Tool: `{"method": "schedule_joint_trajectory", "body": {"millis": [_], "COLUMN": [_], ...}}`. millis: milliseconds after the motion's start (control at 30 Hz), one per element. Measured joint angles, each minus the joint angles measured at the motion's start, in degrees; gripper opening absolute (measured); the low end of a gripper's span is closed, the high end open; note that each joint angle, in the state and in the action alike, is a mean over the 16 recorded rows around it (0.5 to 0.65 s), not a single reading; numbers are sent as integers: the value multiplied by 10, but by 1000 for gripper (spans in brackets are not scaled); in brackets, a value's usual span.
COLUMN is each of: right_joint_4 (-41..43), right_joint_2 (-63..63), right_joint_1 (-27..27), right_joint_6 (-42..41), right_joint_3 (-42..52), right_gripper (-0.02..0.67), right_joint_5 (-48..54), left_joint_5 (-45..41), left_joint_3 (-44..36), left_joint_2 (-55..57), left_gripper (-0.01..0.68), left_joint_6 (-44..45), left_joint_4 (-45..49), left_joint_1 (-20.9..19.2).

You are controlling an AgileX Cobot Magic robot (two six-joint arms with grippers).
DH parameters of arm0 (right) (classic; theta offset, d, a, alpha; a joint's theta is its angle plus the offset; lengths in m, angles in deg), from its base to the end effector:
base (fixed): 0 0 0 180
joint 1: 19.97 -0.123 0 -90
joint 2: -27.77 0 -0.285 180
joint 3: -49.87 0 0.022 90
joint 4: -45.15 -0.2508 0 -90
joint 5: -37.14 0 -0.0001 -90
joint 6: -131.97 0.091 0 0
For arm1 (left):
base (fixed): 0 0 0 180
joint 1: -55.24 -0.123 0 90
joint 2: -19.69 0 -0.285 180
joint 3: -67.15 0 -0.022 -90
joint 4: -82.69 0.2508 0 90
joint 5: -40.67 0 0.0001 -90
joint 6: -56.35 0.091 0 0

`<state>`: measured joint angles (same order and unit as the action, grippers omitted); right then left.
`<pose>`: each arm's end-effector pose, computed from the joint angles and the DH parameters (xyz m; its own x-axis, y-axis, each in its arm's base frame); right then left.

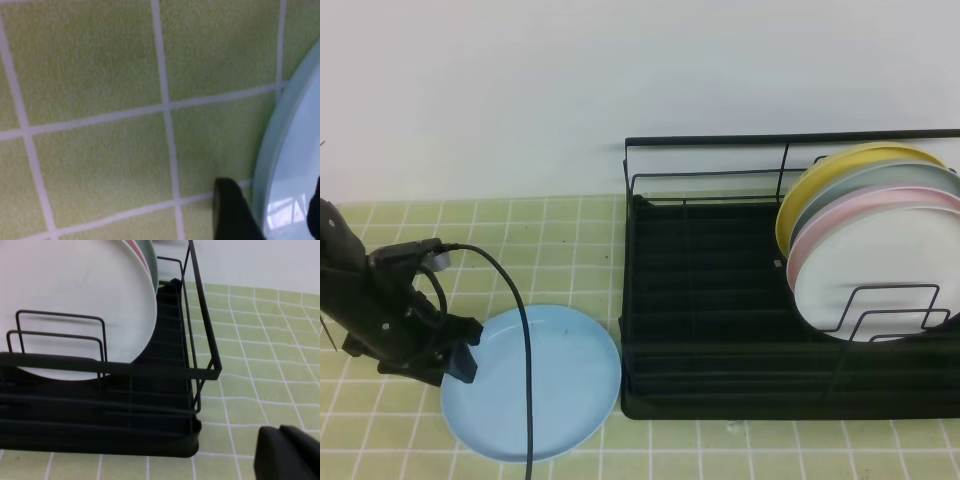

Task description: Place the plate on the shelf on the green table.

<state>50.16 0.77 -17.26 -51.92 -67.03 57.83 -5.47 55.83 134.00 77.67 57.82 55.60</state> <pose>0.0817 -0.0067 0.2417 -0.3608 -0.1322 -0.9232 0.0225 0.9884 -0.1503 0.3503 -0.0298 0.1694 -0.9758 0.0645 -0.2090 0.1240 0.9504 -0.2854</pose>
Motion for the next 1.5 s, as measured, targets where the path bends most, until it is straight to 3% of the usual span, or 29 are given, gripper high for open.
{"method": "schedule_joint_trajectory", "body": {"millis": [933, 1500], "right_joint_4": [0, -33], "right_joint_2": [0, 0], "right_joint_1": [0, 0], "right_joint_6": [0, -18], "right_joint_3": [0, -5], "right_gripper": [-3, -3], "right_joint_5": [-5, -21], "left_joint_5": [-10, -8], "left_joint_3": [13, 40], "left_joint_2": [10, -173], "left_gripper": [29, 2], "left_joint_6": [-6, -16], "left_joint_4": [58, 58], "left_joint_1": [0, 1]}}
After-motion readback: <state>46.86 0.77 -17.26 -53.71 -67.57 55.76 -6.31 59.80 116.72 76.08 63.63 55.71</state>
